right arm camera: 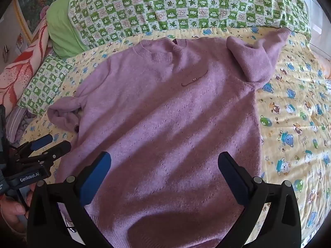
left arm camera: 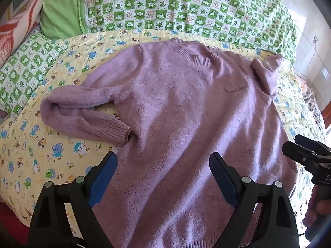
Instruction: Fold small clothes
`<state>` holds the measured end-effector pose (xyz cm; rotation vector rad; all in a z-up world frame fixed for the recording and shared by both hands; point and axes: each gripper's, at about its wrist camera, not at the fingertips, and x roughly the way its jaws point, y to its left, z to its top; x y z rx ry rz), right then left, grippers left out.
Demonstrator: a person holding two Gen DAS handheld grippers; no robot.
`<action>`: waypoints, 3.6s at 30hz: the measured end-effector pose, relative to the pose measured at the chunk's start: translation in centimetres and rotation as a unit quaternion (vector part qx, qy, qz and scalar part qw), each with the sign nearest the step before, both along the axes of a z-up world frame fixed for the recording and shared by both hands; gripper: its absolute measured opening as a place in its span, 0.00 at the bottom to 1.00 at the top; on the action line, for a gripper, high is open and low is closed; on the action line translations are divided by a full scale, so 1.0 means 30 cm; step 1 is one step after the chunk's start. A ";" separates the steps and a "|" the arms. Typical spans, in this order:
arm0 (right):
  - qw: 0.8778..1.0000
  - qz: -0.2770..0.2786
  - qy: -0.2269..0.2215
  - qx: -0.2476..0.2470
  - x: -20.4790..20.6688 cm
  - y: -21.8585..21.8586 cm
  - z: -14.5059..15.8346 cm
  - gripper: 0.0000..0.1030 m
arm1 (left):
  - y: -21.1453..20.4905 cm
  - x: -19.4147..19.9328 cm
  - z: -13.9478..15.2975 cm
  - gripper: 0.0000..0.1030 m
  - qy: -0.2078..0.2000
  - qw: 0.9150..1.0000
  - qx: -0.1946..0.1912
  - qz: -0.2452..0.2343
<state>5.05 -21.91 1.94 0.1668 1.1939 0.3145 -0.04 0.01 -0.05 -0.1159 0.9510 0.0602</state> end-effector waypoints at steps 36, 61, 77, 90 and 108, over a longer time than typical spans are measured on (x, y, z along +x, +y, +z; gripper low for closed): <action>1.000 -0.020 0.016 0.003 0.032 -0.085 -0.025 1.00 | -0.012 0.105 -0.031 0.88 0.027 0.999 -0.025 -0.002; 0.979 -0.202 -0.015 0.006 0.627 -0.762 -0.132 0.90 | 0.020 0.595 -0.033 0.88 0.041 0.997 -0.060 0.007; 0.958 -0.281 -0.015 0.058 1.151 -1.162 -0.408 0.69 | 0.041 0.938 -0.147 0.88 0.087 0.995 -0.022 0.051; 0.967 -0.187 -0.110 0.132 0.958 -0.822 -0.067 0.10 | 0.177 0.799 -0.207 0.88 0.095 0.994 -0.030 0.047; 0.973 0.081 0.065 0.207 0.534 0.379 -0.309 0.32 | 0.362 0.593 -0.087 0.88 0.082 0.988 -0.120 0.043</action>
